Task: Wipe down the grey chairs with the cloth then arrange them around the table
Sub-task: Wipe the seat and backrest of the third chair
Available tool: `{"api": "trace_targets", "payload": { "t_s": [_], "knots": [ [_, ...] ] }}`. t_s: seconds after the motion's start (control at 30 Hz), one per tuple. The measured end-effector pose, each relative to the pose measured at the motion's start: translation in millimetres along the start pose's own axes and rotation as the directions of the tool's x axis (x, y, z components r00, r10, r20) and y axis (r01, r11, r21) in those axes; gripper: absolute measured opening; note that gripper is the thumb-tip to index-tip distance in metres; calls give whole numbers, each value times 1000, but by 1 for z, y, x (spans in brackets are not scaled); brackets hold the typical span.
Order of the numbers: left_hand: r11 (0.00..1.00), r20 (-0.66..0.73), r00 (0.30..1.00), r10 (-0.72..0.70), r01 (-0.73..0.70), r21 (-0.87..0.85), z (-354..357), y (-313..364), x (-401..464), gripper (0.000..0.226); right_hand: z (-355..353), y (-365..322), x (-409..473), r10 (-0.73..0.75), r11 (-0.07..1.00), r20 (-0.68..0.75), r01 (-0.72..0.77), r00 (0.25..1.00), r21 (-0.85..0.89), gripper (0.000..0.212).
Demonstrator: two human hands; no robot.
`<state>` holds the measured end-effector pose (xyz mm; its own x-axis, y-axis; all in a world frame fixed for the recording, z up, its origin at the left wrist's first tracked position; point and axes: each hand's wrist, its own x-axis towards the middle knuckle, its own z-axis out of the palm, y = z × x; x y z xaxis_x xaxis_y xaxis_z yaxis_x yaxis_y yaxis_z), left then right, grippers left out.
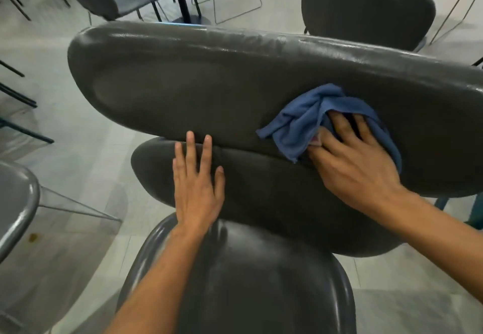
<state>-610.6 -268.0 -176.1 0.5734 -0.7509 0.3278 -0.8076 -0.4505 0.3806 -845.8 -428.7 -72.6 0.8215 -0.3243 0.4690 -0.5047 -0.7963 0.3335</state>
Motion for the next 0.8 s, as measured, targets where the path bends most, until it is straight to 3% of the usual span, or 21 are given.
{"api": "trace_targets", "payload": {
  "t_s": [0.1,0.23,0.37,0.43,0.53,0.7,0.8],
  "knots": [
    [1000,39,999,-22,22,1,2,-6,-7,70,-21,5,37,119,992,-166,-123,979,-15,55],
    [998,95,994,-51,54,-21,6,-10,-22,70,-21,-5,68,151,988,-191,-154,970,-1,57],
    [997,151,986,-75,77,-6,10,-13,-32,68,10,-22,33,-106,994,-6,106,994,1,68],
    [997,183,980,-82,83,1,14,-17,-38,67,21,-29,14,-162,987,92,159,983,32,62],
    [996,223,970,-93,92,14,19,-30,-49,66,24,-35,9,-108,993,89,102,990,67,45],
    [986,252,954,-165,162,34,30,-57,-75,67,5,-37,53,126,981,-74,-113,989,157,57],
    [979,320,925,-203,197,52,35,-59,-90,68,1,-47,86,149,981,-182,-121,972,154,57]
  ]
}}
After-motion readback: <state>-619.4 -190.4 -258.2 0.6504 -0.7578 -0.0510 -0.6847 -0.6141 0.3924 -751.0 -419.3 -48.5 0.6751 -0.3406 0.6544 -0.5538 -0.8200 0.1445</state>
